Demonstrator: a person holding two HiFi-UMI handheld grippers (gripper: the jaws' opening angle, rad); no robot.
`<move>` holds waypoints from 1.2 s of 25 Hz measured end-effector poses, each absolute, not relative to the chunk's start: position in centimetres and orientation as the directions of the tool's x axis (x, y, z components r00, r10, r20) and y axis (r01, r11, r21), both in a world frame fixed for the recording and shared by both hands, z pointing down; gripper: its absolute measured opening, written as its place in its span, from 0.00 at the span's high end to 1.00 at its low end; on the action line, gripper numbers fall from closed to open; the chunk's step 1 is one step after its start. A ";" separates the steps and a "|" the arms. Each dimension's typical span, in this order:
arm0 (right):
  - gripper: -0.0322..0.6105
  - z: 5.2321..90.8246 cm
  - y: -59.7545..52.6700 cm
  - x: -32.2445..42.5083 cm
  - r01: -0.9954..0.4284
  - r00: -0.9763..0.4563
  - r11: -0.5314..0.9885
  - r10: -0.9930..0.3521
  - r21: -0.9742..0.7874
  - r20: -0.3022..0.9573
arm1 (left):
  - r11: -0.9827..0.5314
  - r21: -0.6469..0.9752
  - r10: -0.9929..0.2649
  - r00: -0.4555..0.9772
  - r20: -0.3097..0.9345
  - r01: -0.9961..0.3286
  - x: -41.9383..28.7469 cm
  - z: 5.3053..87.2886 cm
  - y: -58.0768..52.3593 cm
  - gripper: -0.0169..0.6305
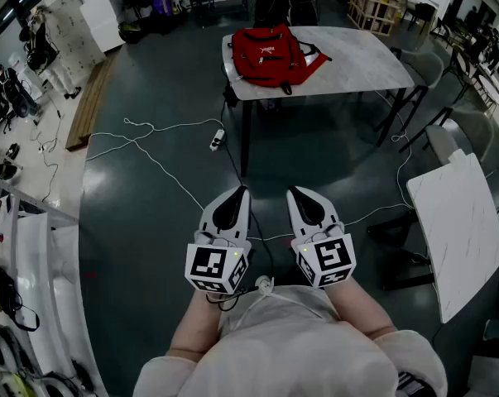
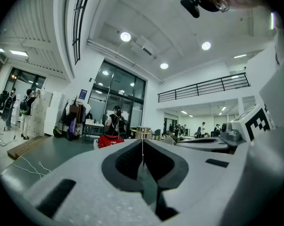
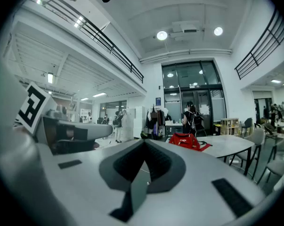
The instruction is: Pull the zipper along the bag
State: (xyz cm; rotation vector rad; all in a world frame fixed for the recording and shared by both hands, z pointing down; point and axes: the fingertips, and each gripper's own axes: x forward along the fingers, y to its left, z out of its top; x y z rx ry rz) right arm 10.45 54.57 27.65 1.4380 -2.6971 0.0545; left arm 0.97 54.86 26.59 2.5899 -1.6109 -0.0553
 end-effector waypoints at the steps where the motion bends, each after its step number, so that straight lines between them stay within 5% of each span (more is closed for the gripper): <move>1: 0.91 27.7 54.4 10.4 -0.829 -0.556 0.559 -0.826 0.008 0.093 | -0.438 0.094 -0.897 0.441 0.019 -0.894 0.9 26.6 54.7 0.94; 30: 0.91 32.2 42.5 6.9 -0.774 -0.632 0.609 -0.756 -0.172 0.169 | -0.297 0.104 -0.943 0.309 0.128 -0.949 -4.3 31.1 45.2 0.94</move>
